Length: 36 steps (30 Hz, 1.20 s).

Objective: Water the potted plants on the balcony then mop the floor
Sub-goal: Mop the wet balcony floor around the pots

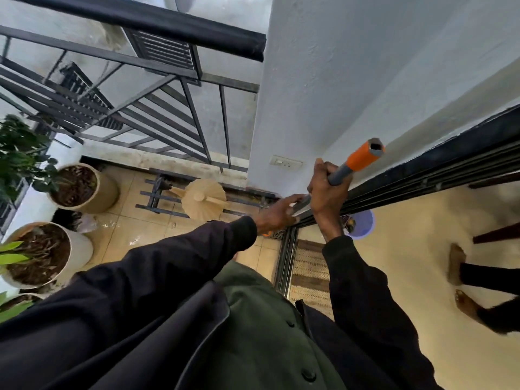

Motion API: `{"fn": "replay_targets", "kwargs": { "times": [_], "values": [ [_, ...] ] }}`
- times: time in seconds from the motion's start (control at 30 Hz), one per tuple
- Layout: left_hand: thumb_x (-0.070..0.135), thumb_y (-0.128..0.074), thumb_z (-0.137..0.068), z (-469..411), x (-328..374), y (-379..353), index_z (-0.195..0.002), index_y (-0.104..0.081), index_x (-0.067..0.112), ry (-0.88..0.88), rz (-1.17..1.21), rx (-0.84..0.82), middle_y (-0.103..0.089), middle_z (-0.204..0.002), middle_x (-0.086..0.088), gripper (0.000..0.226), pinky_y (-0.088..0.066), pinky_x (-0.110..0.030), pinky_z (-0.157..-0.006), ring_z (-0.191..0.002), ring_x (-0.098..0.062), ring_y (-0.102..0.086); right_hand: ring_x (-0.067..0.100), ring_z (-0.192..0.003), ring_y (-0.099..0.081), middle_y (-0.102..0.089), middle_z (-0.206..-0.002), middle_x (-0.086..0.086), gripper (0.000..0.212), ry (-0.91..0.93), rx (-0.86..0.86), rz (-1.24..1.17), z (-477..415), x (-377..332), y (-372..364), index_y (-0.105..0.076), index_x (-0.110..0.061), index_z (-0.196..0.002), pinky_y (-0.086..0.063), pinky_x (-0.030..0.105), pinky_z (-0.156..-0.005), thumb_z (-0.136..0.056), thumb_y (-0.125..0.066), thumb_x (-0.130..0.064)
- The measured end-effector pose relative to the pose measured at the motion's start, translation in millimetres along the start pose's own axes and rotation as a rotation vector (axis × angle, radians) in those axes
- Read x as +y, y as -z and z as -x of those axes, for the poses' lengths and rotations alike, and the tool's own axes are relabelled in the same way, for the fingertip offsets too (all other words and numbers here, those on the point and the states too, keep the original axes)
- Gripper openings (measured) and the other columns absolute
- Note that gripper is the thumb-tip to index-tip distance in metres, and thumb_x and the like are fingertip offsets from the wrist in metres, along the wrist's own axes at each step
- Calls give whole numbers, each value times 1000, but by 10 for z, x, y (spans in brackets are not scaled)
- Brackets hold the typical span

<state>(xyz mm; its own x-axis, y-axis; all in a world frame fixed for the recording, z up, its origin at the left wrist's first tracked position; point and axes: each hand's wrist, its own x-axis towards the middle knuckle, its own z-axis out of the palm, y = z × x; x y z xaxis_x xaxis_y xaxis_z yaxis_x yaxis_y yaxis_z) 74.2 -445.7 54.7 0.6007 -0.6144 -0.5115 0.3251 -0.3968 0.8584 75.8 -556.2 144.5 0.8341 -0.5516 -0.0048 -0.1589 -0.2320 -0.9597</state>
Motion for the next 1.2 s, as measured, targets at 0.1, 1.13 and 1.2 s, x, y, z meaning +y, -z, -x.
{"fn": "replay_targets", "kwargs": {
  "times": [0.1, 1.13, 1.2],
  "values": [
    [9, -57, -101, 9, 4, -182, -153, -32, 22, -41, -44, 76, -44, -147, -16, 59, -53, -53, -102, -130, -34, -50, 29, -58, -45, -44, -63, 17, 34, 21, -35, -16, 10, -127, 101, -43, -29, -70, -43, 41, -60, -99, -61, -29],
    [24, -44, -105, 656, -697, -915, -114, -53, 2, -220, -607, 830, -50, -82, -2, 25, -49, -31, -50, -58, -14, -42, 21, -42, -46, -46, -44, -7, 46, 85, -136, -279, 918, -647, 336, -53, -28, -57, -47, 37, -54, -98, -71, -20],
    [22, -53, -104, 710, -792, -836, -106, -57, 2, -275, -687, 859, -40, -79, 2, 20, -40, -27, -46, -55, -12, -37, 21, -42, -46, -47, -44, -9, 47, 99, -129, -288, 1010, -683, 278, -57, -30, -54, -47, 37, -53, -97, -71, -19]
  ]
}}
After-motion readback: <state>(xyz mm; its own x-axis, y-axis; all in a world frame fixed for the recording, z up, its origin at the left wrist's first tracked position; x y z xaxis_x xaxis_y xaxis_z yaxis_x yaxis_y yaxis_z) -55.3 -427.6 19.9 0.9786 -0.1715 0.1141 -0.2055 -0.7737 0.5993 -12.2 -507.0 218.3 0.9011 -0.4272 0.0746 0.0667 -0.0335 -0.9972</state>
